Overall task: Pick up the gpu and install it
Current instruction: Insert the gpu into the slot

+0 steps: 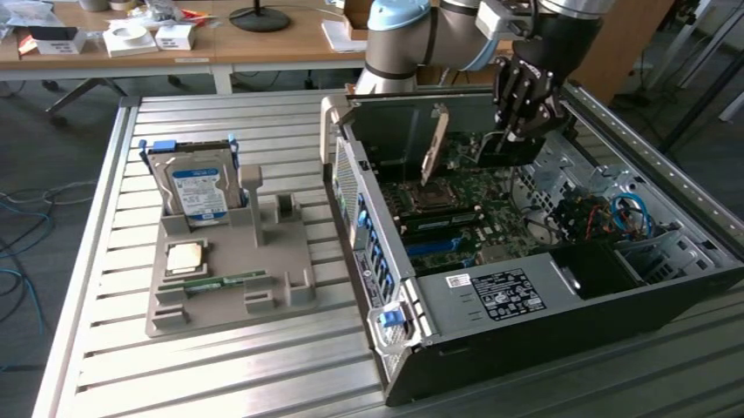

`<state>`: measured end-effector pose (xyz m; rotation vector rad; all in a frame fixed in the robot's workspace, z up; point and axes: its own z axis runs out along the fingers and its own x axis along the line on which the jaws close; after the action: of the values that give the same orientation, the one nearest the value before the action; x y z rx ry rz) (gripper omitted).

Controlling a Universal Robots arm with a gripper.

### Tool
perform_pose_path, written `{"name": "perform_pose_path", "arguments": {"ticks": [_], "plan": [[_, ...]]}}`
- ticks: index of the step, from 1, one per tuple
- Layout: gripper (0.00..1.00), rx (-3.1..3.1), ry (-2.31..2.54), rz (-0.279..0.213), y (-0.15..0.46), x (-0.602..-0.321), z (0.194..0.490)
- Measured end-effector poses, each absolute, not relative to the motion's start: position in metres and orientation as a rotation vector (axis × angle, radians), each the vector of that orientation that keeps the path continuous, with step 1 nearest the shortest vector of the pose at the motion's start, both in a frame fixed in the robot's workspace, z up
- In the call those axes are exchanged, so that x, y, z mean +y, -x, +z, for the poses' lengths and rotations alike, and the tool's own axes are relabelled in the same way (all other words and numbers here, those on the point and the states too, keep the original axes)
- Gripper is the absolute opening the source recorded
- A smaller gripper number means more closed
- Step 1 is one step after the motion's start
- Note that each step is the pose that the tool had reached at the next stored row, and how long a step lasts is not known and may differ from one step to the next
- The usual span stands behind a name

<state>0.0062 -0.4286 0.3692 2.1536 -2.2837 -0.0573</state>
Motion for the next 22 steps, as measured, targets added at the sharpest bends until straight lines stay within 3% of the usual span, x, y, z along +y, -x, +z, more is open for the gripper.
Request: {"name": "perform_pose_path", "arguments": {"ticks": [22], "plan": [[0.26, -2.289, -2.159, -0.058, 0.002, -0.430, 0.349]]}}
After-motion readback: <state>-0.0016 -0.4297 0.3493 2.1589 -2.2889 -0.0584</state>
